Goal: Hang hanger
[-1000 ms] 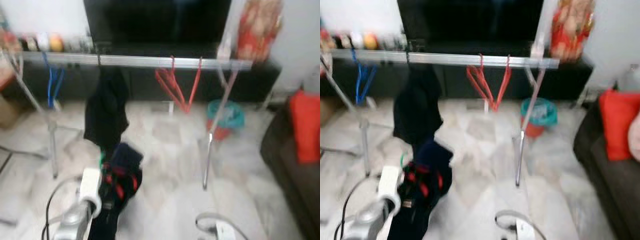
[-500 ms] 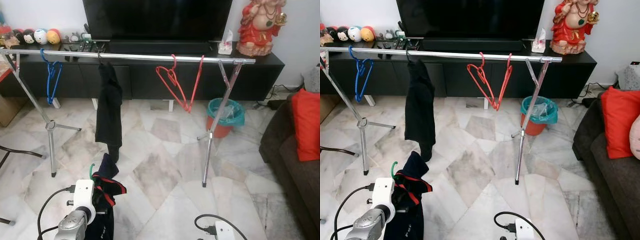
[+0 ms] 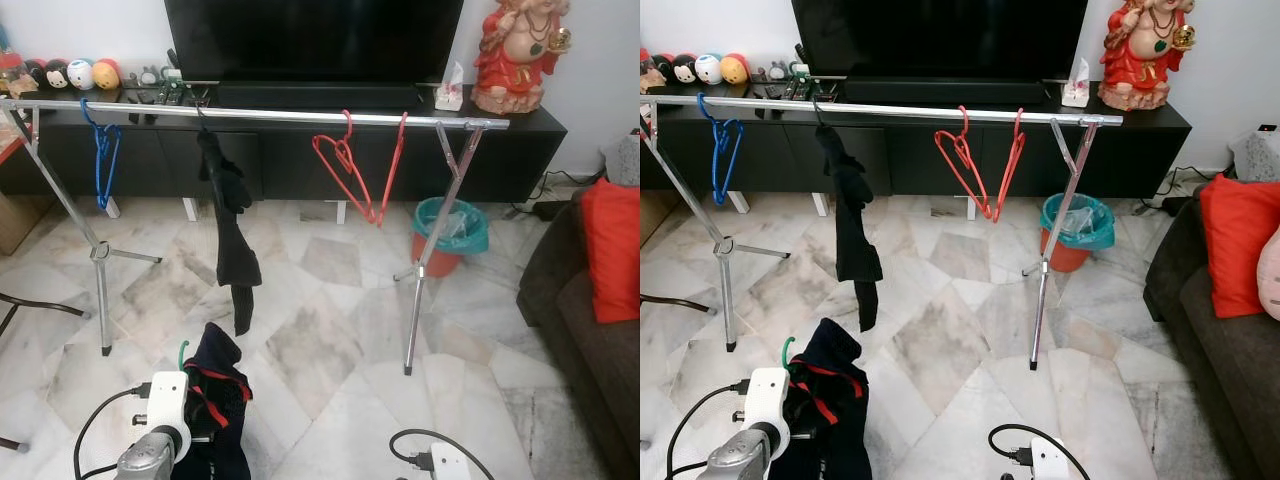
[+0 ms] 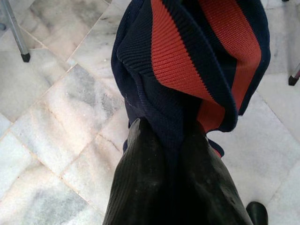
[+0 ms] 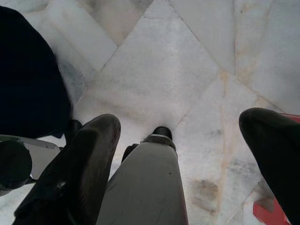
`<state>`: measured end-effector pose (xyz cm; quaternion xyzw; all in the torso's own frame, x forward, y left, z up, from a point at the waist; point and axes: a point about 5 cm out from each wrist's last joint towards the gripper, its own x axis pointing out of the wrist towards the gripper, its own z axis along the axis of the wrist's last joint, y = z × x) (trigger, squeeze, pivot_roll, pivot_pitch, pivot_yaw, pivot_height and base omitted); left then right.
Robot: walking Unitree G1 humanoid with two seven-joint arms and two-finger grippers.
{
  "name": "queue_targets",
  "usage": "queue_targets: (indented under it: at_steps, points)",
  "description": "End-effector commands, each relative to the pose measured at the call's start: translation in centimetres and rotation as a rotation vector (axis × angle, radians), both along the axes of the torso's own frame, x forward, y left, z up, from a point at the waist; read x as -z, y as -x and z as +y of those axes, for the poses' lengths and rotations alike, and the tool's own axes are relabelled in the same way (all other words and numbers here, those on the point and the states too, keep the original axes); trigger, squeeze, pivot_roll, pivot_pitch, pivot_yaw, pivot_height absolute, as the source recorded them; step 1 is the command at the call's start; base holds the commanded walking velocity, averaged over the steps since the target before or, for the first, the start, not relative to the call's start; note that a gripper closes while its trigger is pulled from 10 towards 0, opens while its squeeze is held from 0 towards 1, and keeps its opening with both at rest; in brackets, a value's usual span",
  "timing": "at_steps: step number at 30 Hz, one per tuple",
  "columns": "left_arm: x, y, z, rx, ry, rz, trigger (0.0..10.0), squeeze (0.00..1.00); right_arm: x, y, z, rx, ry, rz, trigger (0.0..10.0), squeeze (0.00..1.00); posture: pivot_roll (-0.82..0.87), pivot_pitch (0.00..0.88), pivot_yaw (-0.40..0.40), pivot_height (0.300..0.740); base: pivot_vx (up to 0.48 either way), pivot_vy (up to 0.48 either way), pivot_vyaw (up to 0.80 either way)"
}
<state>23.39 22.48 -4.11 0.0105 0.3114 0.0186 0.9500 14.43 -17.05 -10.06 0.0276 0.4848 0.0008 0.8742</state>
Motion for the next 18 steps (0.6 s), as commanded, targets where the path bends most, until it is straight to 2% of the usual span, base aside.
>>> queue_targets:
  at_steps: [1,8,18]
  points:
    - [-0.1,-0.24,0.02,-0.001,-0.008,0.004,10.0,0.0,0.0,0.06,-0.12,0.019,-0.001,-0.004,10.0,0.0,-0.14,0.0,-0.017,0.74,0.0,0.277,0.0]
    - [0.32,0.47,0.68,-0.02,-0.01,0.042,10.0,0.0,-0.05,-0.07,-0.15,0.024,-0.001,-0.008,10.0,0.0,-0.15,0.0,-0.018,0.74,0.0,0.333,0.0]
    - [0.29,0.45,0.93,-0.029,-0.014,0.05,10.0,0.0,-0.05,-0.11,-0.09,0.022,-0.002,-0.008,10.0,0.0,-0.14,0.0,-0.015,0.74,0.0,0.332,0.0]
